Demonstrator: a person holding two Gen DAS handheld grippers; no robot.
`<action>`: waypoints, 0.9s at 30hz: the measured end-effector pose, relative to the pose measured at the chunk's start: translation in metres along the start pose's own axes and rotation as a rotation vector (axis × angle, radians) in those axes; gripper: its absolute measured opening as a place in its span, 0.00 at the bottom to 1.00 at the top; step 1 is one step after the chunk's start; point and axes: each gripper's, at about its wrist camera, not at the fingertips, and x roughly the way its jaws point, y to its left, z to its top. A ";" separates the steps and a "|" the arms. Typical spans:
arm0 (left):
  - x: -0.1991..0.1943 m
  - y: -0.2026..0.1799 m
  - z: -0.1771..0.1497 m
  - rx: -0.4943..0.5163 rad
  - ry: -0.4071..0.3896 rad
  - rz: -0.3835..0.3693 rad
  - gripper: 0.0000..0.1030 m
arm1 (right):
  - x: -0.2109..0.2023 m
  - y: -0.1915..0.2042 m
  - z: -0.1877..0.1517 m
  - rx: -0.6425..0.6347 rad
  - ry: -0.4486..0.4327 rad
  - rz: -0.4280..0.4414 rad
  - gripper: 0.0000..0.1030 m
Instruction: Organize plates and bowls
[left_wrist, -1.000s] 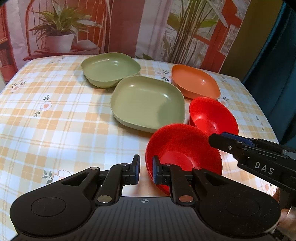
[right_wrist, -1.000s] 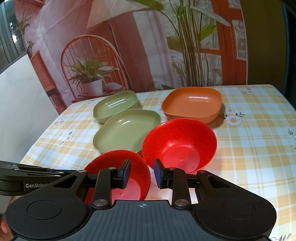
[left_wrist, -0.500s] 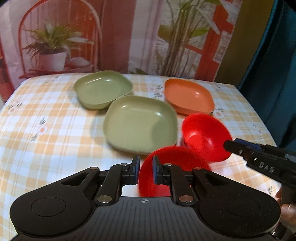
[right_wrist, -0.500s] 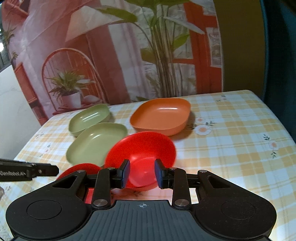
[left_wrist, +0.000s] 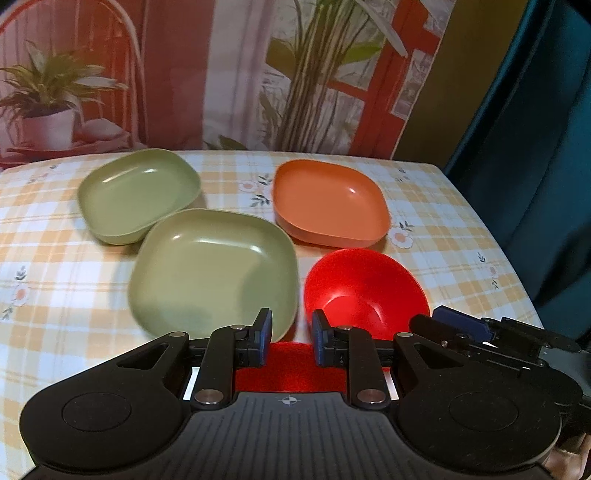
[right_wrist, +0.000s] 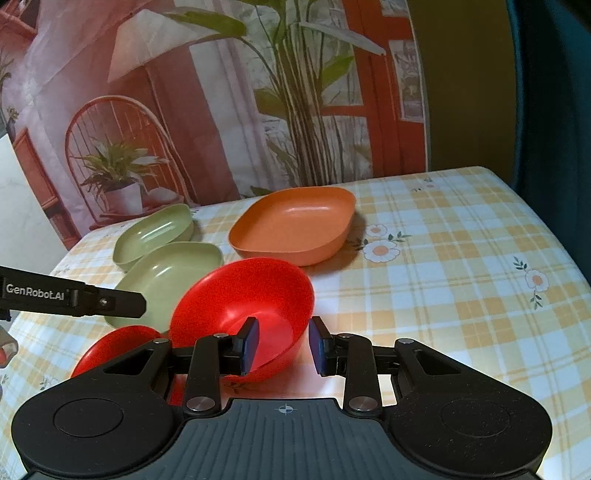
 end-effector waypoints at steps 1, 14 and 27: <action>0.003 -0.001 0.001 0.005 0.005 -0.003 0.23 | 0.001 -0.001 0.000 0.002 0.001 0.001 0.28; 0.032 -0.014 0.006 0.028 0.053 -0.032 0.23 | 0.011 -0.005 0.001 0.022 0.011 0.029 0.28; 0.042 -0.015 0.005 0.040 0.079 -0.046 0.23 | 0.015 -0.005 -0.001 0.030 0.026 0.037 0.26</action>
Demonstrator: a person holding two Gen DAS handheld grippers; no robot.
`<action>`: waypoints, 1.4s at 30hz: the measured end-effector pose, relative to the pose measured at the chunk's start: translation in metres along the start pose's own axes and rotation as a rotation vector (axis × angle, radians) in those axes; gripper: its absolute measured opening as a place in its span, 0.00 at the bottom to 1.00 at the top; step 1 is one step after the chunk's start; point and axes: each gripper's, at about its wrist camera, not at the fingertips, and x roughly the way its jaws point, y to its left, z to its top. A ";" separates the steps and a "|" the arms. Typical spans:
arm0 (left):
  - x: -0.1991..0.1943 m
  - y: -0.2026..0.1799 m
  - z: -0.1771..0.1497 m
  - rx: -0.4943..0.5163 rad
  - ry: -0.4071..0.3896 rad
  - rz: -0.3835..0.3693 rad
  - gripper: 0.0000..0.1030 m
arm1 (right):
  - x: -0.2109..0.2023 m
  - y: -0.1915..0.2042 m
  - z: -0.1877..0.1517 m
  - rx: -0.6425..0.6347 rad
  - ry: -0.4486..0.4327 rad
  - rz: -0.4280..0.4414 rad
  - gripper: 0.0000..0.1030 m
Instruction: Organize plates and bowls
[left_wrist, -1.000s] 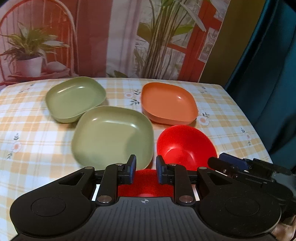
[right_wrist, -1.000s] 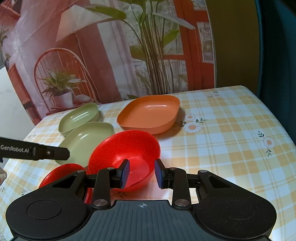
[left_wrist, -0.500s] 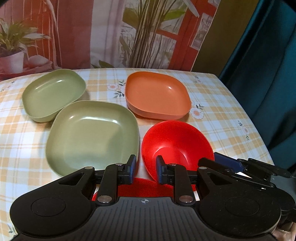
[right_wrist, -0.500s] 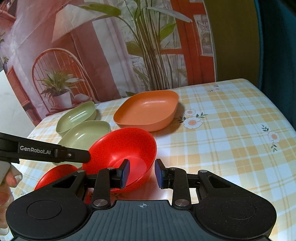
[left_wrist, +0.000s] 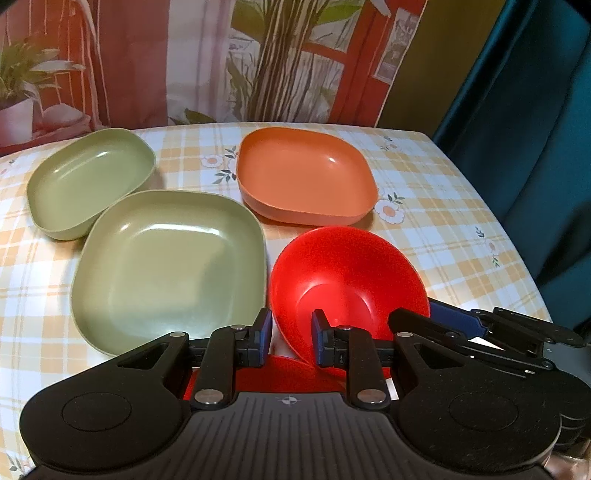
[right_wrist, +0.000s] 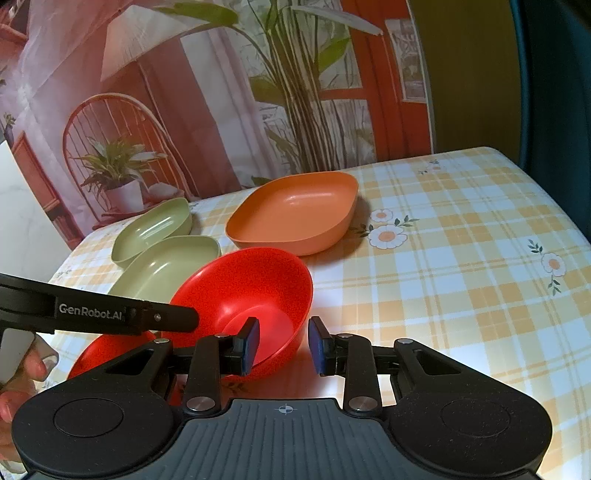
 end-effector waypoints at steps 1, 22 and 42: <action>-0.001 -0.001 0.000 0.004 -0.006 0.001 0.22 | 0.000 0.001 0.000 -0.001 0.000 -0.001 0.25; -0.040 -0.008 0.000 0.042 -0.095 0.003 0.18 | -0.029 0.014 0.013 -0.034 -0.069 -0.005 0.25; -0.102 0.012 -0.025 0.018 -0.167 0.030 0.18 | -0.053 0.069 0.010 -0.135 -0.070 0.035 0.25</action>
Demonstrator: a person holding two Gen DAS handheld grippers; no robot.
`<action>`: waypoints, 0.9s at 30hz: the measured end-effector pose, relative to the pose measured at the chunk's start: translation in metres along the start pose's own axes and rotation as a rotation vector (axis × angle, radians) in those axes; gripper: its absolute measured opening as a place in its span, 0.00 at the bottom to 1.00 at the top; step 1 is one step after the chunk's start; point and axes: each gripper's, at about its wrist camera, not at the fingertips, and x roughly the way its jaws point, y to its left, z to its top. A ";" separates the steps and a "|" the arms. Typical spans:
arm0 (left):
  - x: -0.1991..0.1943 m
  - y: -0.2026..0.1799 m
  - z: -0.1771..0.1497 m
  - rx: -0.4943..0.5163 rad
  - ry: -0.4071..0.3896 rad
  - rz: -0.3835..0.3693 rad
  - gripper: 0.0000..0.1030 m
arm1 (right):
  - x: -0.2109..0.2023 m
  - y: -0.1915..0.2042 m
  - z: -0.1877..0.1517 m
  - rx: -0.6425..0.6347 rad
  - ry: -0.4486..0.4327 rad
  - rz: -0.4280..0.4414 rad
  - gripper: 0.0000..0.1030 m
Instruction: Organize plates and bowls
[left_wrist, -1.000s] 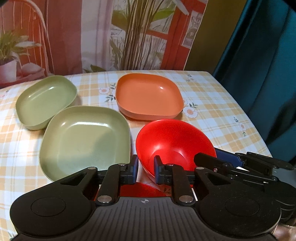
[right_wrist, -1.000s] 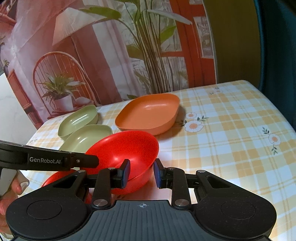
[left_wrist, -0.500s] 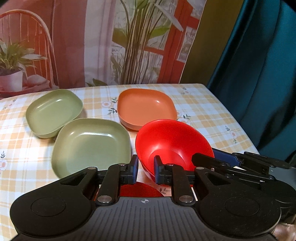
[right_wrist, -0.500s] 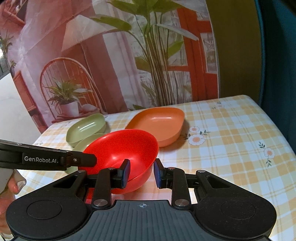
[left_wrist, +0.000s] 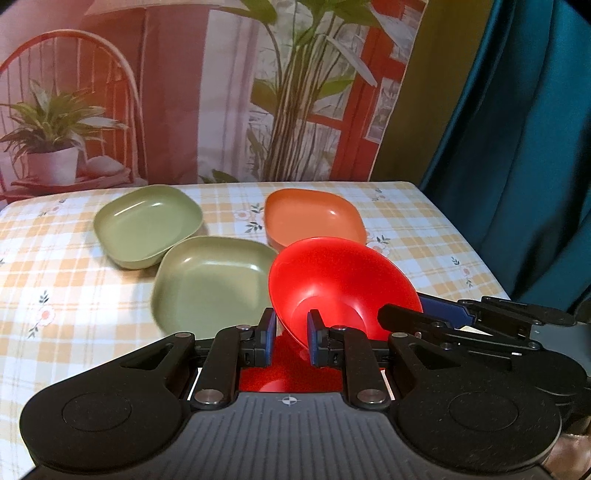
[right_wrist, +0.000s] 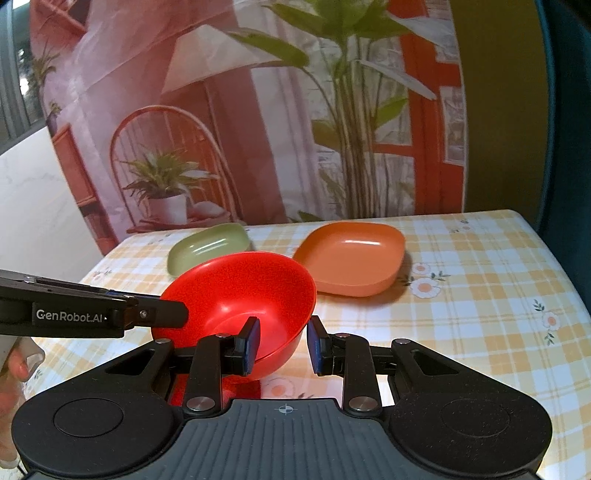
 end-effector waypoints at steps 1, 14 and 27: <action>-0.003 0.002 -0.002 -0.005 -0.001 0.000 0.18 | 0.000 0.003 -0.001 -0.005 0.003 0.002 0.25; -0.018 0.019 -0.028 -0.074 0.011 0.023 0.19 | 0.002 0.033 -0.015 -0.064 0.053 0.025 0.26; -0.017 0.027 -0.044 -0.102 0.035 0.041 0.19 | 0.012 0.043 -0.025 -0.086 0.107 0.030 0.27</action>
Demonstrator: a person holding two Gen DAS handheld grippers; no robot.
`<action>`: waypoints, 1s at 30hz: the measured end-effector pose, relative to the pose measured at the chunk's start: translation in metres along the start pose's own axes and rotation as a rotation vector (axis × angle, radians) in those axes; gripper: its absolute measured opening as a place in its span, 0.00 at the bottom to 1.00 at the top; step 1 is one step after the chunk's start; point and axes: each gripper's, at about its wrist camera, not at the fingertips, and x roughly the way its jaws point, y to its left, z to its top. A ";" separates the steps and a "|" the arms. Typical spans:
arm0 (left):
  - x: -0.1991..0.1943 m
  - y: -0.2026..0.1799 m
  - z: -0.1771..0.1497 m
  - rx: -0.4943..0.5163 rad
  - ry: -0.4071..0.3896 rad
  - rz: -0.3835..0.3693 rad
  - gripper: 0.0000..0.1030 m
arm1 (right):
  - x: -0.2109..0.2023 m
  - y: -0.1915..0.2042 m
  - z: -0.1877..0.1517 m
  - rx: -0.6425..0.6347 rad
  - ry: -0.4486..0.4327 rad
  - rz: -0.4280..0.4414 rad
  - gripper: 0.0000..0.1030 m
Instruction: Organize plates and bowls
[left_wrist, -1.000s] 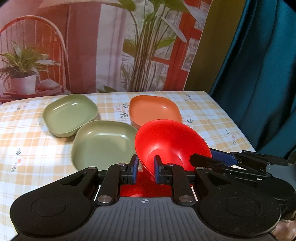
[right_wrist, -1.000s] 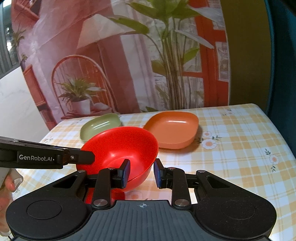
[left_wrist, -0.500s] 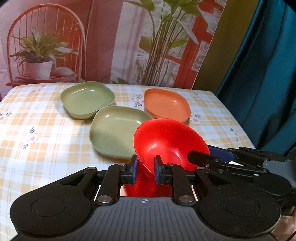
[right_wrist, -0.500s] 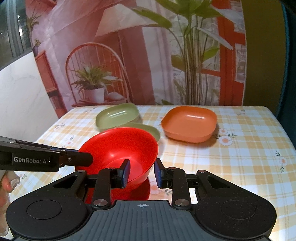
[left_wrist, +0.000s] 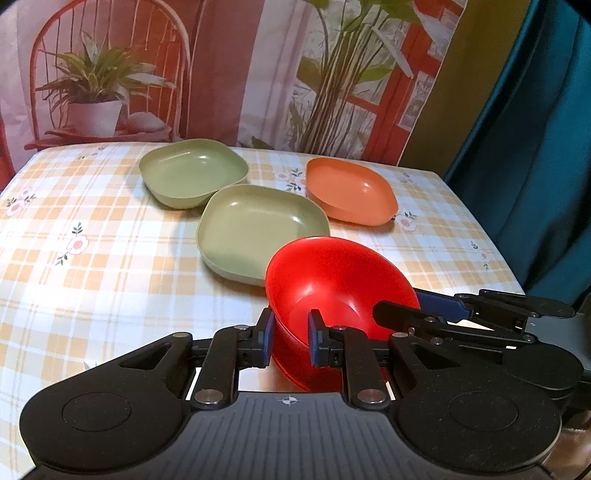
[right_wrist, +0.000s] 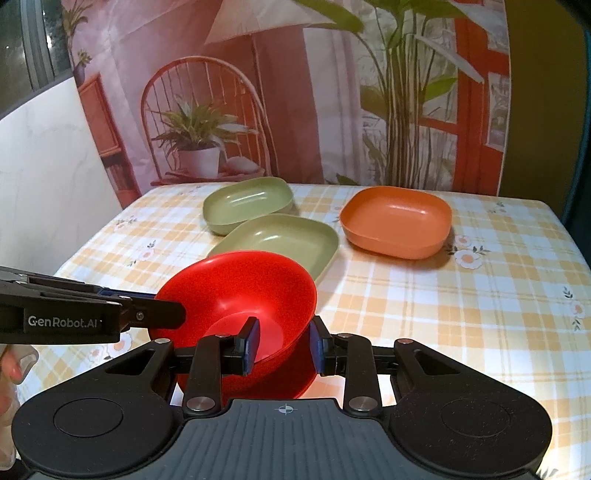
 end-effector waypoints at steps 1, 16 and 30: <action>0.001 0.000 -0.001 0.000 0.002 0.001 0.19 | 0.000 0.000 0.000 0.000 0.002 0.000 0.27; 0.011 0.002 -0.012 -0.006 0.057 0.004 0.19 | 0.008 0.000 -0.006 -0.007 0.038 -0.003 0.30; 0.015 0.003 -0.015 -0.018 0.084 0.000 0.19 | 0.010 -0.001 -0.008 -0.008 0.048 -0.006 0.32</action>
